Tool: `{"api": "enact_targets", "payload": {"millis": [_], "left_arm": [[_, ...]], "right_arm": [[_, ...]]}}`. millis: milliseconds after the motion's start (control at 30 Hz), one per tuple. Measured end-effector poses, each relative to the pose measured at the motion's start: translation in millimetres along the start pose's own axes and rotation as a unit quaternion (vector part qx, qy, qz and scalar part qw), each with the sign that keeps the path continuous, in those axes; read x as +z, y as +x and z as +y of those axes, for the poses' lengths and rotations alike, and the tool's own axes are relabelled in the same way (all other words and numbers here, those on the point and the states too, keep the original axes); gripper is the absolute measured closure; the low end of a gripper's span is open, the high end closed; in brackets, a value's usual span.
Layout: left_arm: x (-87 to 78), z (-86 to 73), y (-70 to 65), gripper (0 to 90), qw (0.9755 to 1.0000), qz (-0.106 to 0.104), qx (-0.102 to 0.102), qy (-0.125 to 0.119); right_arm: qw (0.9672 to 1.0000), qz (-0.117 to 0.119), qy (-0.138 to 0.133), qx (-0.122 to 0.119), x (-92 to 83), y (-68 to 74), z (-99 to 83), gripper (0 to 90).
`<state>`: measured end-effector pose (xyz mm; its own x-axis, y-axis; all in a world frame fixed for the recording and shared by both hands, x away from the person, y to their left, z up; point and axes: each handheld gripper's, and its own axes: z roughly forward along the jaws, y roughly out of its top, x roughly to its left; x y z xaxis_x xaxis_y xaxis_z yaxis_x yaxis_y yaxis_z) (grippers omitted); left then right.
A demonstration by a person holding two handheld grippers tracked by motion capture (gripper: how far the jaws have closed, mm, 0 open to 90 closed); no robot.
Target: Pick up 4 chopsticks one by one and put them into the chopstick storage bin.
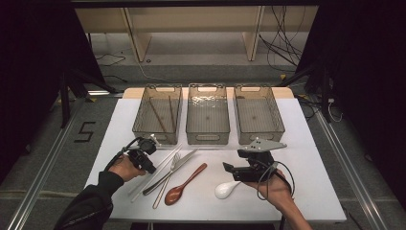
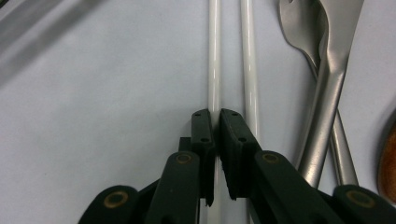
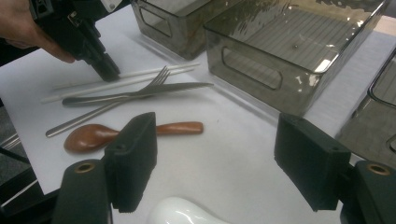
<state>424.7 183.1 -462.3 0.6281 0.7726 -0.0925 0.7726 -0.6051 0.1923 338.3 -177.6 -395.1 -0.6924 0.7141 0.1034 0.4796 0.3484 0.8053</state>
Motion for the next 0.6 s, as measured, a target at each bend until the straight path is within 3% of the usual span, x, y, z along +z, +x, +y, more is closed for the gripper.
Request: {"api": "enact_targets", "payload": {"millis": [433, 600], "left_arm": [[0.0, 0.6, -1.2, 84.3, 1.0000, 0.003, 0.006, 0.000], [-5.5, 1.4, -0.9, 84.5, 0.9998, 0.005, 0.013, -0.011]], "right_arm": [[1.0000, -0.001, 0.001, -0.001, 0.2, 0.3, -0.1, 31.0], [1.0000, -0.001, 0.000, -0.001, 0.2, -0.6, 0.1, 31.2]]}}
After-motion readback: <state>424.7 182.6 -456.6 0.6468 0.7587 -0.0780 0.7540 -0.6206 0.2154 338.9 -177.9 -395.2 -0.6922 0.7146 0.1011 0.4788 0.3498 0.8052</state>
